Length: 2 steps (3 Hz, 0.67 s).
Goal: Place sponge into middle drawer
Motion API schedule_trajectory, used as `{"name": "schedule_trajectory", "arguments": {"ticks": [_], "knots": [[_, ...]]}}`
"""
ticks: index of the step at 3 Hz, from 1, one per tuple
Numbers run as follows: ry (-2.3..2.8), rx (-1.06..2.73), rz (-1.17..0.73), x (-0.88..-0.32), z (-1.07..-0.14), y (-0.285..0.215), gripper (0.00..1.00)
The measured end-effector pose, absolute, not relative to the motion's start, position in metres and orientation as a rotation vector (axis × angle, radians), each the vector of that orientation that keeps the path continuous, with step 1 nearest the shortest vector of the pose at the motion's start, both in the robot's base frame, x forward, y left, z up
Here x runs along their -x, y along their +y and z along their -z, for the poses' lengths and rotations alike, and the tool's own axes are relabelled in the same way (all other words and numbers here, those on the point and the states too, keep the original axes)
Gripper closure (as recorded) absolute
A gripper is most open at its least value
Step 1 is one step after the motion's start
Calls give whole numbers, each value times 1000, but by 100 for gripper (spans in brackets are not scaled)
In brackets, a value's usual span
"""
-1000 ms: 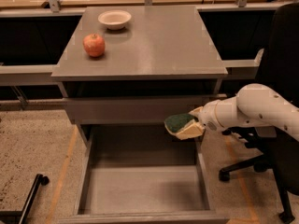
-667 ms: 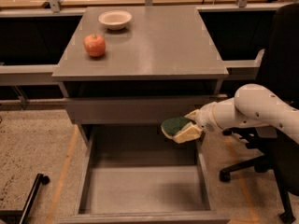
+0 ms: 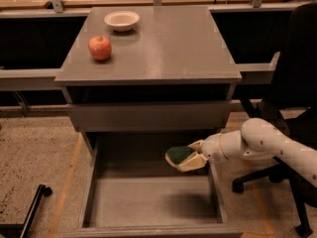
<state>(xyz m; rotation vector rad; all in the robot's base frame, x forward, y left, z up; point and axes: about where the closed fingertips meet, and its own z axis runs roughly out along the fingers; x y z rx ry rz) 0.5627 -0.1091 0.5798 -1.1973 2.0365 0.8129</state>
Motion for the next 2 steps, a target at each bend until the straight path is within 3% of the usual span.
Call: {"name": "schedule_trajectory", "arguments": {"ticks": [2], "knots": [[2074, 1200, -791, -557, -555, -100, 100]]}}
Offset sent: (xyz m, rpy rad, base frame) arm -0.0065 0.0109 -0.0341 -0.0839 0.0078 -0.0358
